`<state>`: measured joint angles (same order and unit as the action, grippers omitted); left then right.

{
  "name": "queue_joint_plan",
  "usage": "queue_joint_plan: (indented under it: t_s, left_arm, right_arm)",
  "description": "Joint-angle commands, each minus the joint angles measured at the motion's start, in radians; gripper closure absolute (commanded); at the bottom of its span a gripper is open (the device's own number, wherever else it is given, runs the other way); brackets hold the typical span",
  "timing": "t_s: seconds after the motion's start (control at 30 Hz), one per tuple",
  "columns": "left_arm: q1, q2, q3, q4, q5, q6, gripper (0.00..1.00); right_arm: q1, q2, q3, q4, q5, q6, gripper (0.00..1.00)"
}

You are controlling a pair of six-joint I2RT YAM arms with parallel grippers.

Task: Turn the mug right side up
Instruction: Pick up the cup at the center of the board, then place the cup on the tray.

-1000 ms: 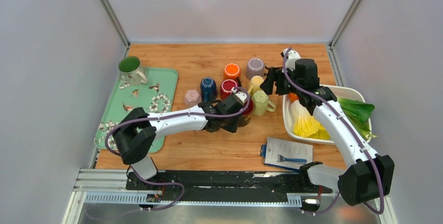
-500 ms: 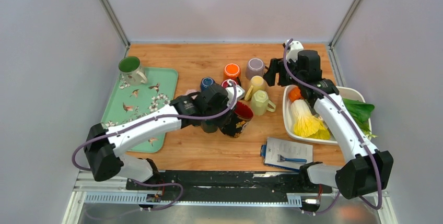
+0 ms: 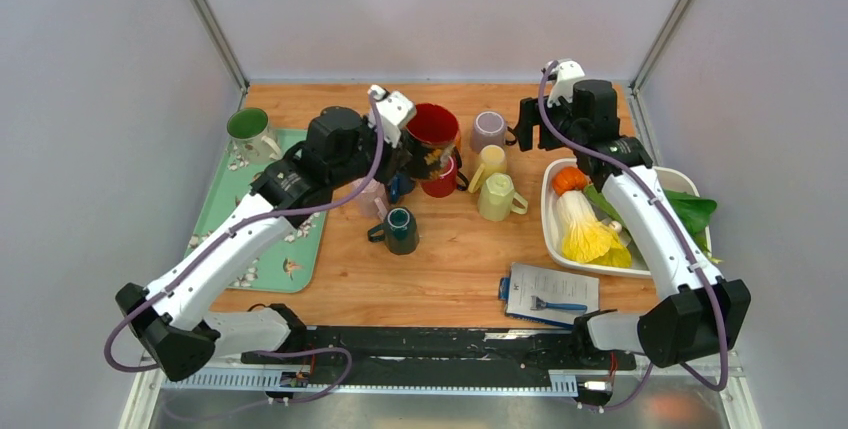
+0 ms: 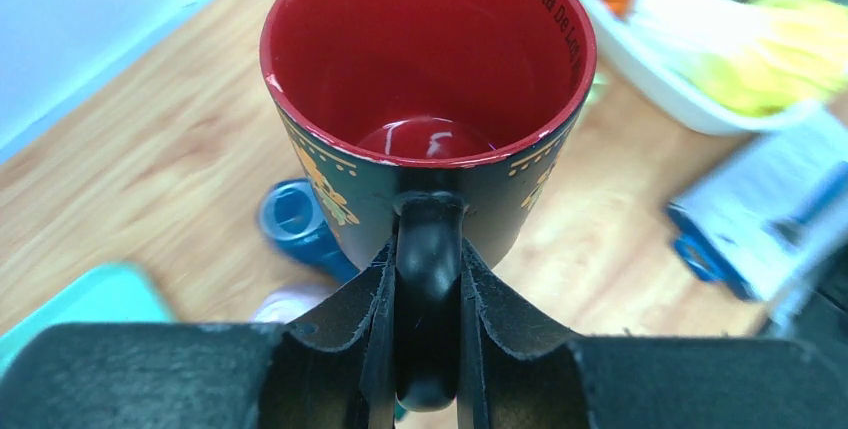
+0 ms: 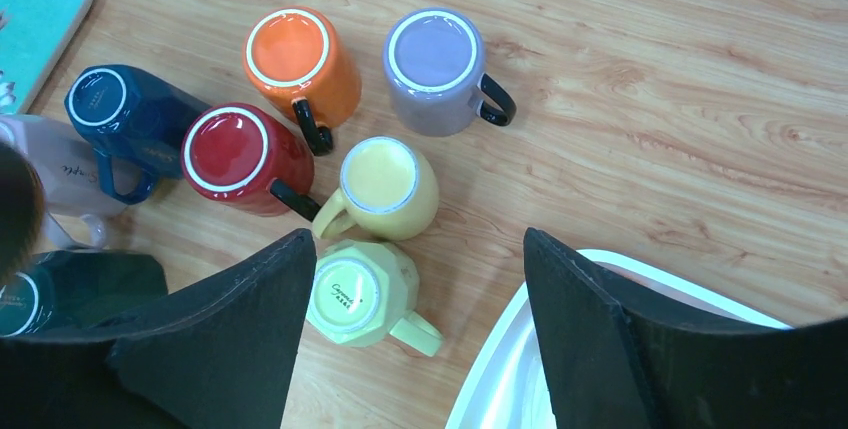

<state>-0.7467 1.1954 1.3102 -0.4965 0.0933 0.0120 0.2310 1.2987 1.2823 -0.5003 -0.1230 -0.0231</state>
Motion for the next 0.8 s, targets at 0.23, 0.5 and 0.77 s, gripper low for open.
queue_joint_plan:
  t_s: [0.23, 0.5, 0.77]
  left_arm:
    - [0.337, -0.108, -0.095, 0.301, -0.559, -0.064, 1.00]
    - [0.353, -0.100, -0.305, 0.488, -0.710, -0.074, 1.00]
    - [0.459, -0.085, -0.385, 0.410, -0.731, -0.263, 1.00]
  right_arm:
    - [-0.004, -0.005, 0.021, 0.034, -0.032, -0.022, 0.20]
    - [-0.005, -0.043, -0.010, 0.030, -0.032, -0.033, 0.19]
    - [-0.007, -0.069, -0.043, 0.024, -0.025, -0.077, 0.17]
